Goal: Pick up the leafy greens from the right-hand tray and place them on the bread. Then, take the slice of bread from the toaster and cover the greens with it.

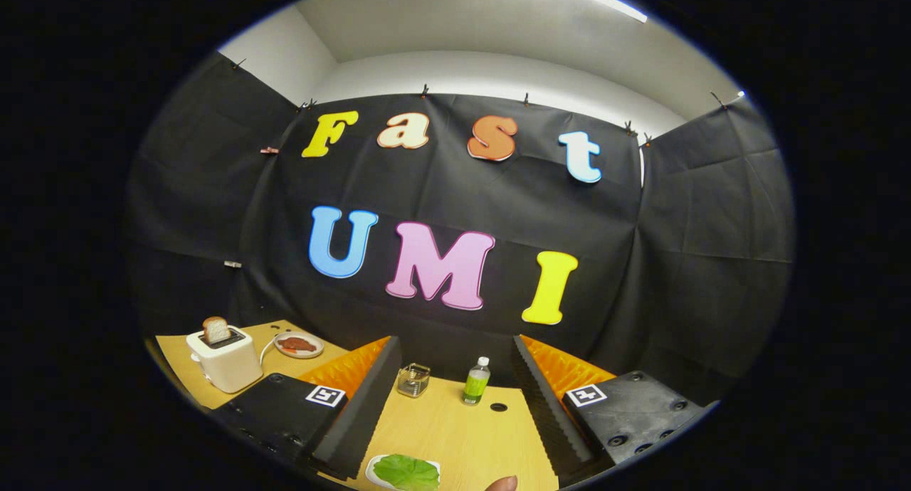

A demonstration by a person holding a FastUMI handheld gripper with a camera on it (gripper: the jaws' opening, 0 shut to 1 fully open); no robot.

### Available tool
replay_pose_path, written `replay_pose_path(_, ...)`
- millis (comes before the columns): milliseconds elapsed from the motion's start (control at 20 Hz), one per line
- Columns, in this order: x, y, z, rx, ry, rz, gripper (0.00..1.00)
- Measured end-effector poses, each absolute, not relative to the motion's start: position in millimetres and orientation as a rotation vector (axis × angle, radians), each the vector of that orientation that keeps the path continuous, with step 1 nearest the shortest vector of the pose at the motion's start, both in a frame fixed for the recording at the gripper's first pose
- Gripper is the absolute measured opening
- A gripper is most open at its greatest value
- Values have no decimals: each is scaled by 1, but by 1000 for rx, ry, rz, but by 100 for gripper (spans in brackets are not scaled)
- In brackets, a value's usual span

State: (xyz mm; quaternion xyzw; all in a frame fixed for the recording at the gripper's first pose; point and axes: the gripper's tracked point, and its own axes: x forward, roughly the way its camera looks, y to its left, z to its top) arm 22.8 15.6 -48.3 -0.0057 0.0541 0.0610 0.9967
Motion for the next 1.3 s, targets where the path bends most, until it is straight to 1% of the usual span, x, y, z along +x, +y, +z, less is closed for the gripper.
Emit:
replay_pose_path(150,21,30,-94,-4,242,219,96)
replay_pose_path(450,8,59,-215,74,531,411,96)
replay_pose_path(600,-6,58,-294,103,717,436,96)
replay_pose_path(700,-14,60,-333,90,810,444,95)
replay_pose_path(850,-24,61,-382,30,906,452,92)
replay_pose_path(1000,-31,73,-416,-26,968,494,89)
replay_pose_path(1050,-32,76,-426,-45,989,503,81)
replay_pose_path(1150,-33,81,-445,-69,1028,514,72)
replay_pose_path(1200,-34,83,-455,-77,1046,515,72)
replay_pose_path(1300,-35,84,-466,-74,1084,512,68)
